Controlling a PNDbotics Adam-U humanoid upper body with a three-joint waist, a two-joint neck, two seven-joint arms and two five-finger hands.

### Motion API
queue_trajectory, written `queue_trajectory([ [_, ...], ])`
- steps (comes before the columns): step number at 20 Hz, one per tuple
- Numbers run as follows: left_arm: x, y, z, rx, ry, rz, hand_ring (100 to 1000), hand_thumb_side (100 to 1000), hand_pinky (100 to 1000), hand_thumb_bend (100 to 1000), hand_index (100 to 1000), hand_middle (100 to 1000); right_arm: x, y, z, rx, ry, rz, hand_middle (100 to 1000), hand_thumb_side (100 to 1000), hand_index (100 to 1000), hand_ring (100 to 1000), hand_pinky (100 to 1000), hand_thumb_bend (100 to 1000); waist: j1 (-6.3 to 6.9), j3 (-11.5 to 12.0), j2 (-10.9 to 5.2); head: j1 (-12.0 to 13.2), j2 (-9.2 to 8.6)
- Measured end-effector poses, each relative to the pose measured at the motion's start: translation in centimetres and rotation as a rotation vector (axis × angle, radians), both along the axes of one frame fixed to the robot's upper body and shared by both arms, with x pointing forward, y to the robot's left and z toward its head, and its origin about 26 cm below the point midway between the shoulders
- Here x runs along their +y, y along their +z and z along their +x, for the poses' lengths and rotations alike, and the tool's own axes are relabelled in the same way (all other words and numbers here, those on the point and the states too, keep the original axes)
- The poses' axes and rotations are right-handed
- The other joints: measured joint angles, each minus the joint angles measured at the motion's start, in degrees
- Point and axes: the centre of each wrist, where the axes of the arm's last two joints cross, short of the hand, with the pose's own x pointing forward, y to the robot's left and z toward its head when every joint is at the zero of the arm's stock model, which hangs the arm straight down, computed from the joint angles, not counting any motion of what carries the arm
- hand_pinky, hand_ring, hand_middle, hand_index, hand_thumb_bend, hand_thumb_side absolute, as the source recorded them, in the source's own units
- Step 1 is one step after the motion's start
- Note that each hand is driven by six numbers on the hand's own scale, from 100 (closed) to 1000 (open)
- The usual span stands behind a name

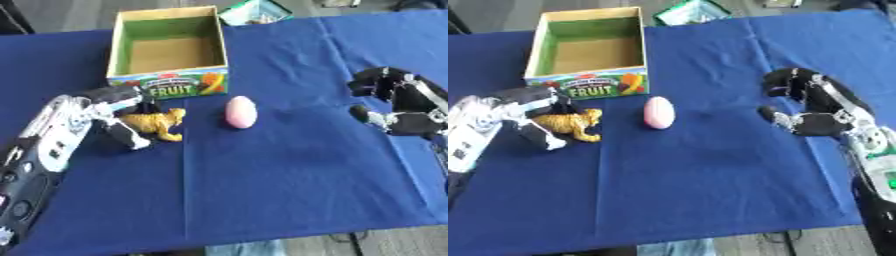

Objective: Pick up objects on the table and place them in the box.

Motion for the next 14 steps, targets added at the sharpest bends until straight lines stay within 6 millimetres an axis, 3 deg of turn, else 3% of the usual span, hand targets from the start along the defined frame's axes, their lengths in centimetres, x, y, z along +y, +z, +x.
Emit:
queue_trajectory([
  [5, 0.13, -0.22, 0.14, -0.013, 0.017, 0.001, 576, 157, 713, 280, 770, 591, 0.0, 0.0, 0.0, 0.0, 0.0, 0.0, 617, 181, 763, 815, 804, 445, 0.0, 0.0, -0.05, 0.0, 0.0],
  [8, 0.23, -0.31, 0.17, -0.017, 0.028, 0.0, 509, 152, 688, 191, 737, 514, 0.0, 0.0, 0.0, 0.0, 0.0, 0.0, 617, 182, 762, 815, 804, 443, -0.01, -0.01, -0.05, -0.01, 0.0],
  [12, 0.42, -0.36, 0.14, -0.017, 0.041, -0.004, 509, 152, 688, 191, 737, 514, 0.0, 0.0, 0.0, 0.0, 0.0, 0.0, 617, 182, 762, 815, 804, 443, -0.03, -0.01, -0.05, -0.01, 0.0],
  [13, 0.42, -0.35, 0.12, -0.017, 0.042, -0.005, 459, 255, 668, 100, 704, 455, 0.0, 0.0, 0.0, 0.0, 0.0, 0.0, 617, 179, 762, 815, 804, 442, -0.03, -0.01, -0.05, -0.01, 0.0],
  [14, 0.43, -0.34, 0.1, -0.017, 0.043, -0.005, 427, 175, 655, 100, 683, 418, 0.0, 0.0, 0.0, 0.0, 0.0, 0.0, 617, 182, 762, 815, 804, 442, -0.04, -0.01, -0.05, -0.02, 0.0],
])
